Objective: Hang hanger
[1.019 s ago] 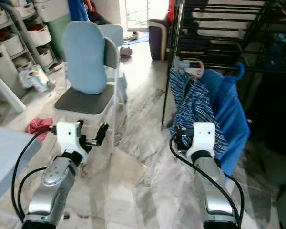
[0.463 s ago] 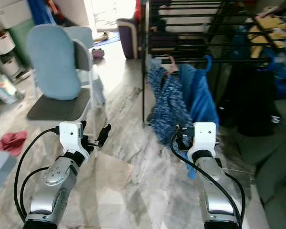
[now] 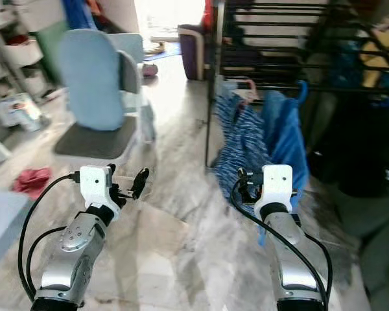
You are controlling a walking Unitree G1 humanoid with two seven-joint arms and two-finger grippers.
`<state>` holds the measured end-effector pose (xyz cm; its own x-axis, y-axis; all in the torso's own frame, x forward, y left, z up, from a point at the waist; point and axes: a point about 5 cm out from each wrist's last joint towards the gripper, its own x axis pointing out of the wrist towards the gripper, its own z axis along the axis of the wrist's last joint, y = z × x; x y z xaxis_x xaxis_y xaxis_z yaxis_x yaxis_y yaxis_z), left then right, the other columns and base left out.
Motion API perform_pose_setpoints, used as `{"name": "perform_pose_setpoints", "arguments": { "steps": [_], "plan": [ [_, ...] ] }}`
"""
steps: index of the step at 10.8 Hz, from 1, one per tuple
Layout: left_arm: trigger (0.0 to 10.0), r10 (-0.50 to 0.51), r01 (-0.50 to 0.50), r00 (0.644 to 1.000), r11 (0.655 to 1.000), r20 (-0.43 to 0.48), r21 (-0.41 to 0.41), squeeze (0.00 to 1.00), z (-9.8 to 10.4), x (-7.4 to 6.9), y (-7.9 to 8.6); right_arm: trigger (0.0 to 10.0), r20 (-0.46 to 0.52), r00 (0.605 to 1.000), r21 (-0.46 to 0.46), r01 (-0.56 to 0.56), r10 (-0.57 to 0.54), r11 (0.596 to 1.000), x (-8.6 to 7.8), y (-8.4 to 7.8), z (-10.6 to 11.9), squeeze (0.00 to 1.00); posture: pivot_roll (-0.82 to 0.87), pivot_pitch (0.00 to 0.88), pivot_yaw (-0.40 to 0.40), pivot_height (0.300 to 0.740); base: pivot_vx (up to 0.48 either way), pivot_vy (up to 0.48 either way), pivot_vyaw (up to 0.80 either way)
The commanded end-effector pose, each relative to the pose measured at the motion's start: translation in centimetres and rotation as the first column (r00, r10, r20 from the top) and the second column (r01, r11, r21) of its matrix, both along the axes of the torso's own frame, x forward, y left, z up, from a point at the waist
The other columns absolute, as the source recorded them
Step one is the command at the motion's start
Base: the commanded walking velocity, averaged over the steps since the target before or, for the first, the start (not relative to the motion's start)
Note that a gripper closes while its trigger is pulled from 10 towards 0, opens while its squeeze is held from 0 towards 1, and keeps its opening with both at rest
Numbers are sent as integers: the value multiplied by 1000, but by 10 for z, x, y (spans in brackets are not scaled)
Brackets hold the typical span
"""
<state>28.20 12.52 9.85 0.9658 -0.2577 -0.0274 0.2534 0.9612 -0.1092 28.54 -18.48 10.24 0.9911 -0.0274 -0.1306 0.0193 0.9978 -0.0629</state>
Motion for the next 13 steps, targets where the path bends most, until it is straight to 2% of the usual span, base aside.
{"name": "perform_pose_setpoints", "arguments": {
  "steps": [1, 7, 10, 13],
  "plan": [
    [10000, -29, 29, 1000, 1000, 12, 10, 0, 3, 0, -4, 10000, -6, 1000, -2, -1, 1, 1000, 0, 0, -1, 0, -110, 0, 47, 740, 0, 0, -800],
    [10000, -78, 78, 997, 997, 23, 5, 0, 3, -1, -9, 10000, -5, 1000, -10, -9, 9, 1000, 2, 3, 0, 0, -112, 0, 47, 740, 225, 0, -800],
    [10000, -92, 92, 996, 996, 17, 3, 0, 3, -1, -11, 10000, -18, 1000, 22, 10, -10, 1000, 2, 2, -2, 0, -110, 0, 46, 740, 321, 0, -621],
    [10000, -82, 82, 997, 997, 8, 0, 0, 2, 0, -10, 10000, -18, 1000, 35, 0, 1, 999, 1, 4, -3, 0, -113, 0, 46, 740, 94, 0, 0]
  ]
}}
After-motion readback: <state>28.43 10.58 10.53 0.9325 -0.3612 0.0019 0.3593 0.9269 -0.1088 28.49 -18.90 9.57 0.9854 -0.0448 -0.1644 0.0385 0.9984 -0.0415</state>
